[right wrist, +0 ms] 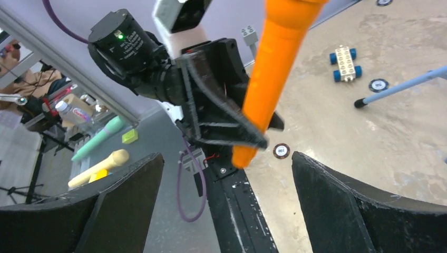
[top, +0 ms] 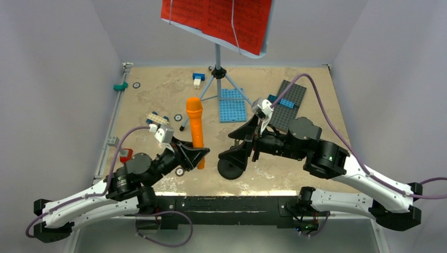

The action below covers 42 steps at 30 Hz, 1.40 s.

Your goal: Pack up the instrument practice props

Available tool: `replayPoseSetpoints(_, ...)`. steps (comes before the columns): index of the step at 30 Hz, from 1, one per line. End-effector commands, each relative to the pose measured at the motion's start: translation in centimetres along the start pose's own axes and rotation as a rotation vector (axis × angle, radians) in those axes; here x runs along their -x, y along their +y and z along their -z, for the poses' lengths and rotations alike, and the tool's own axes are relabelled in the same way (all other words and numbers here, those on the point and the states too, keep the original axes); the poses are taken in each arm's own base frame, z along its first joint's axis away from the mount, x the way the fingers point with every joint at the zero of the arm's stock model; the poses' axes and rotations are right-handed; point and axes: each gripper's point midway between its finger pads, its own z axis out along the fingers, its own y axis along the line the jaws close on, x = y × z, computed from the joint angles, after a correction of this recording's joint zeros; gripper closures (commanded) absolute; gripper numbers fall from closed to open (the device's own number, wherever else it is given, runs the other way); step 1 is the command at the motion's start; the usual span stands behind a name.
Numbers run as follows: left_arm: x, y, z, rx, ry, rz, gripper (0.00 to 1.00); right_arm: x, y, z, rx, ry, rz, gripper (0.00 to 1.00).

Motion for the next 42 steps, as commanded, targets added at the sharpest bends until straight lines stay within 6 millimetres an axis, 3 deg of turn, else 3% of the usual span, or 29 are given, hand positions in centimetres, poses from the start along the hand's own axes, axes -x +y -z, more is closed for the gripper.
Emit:
replayPoseSetpoints(1,0.0,10.1,2.2,0.581,0.032,0.024,1.0,0.0,-1.9,1.2,-0.093,-0.043,0.024,0.02)
replayPoseSetpoints(5,-1.2,16.0,4.3,0.908,0.133,0.134,1.0,-1.8,-2.5,0.7,-0.097,0.001,0.018,0.01)
replayPoseSetpoints(16,-4.2,27.6,5.8,1.24,0.196,0.333,1.0,-4.3,-3.2,0.4,-0.097,0.044,-0.007,0.01)
replayPoseSetpoints(21,-5.7,31.7,6.5,1.315,0.182,0.483,1.0,-4.9,-3.5,1.0,-0.106,0.041,-0.008,0.01)
replayPoseSetpoints(28,-5.8,35.0,7.0,1.398,0.147,0.585,1.0,-5.3,-3.6,2.2,-0.108,0.03,-0.005,0.01)
replayPoseSetpoints(33,-7.5,36.9,8.3,1.461,0.164,0.684,0.99,-5.5,-3.9,2.6,-0.124,0.031,0.003,0.01)
replayPoseSetpoints(38,-9.7,37.7,9.5,1.524,0.202,0.722,0.9,-5.4,-4.2,2.8,-0.138,0.031,0.016,0.01)
replayPoseSetpoints(42,-9.5,38.1,9.8,1.527,0.2,0.713,0.83,-5.5,-4.3,2.8,-0.144,0.033,0.019,0.01)
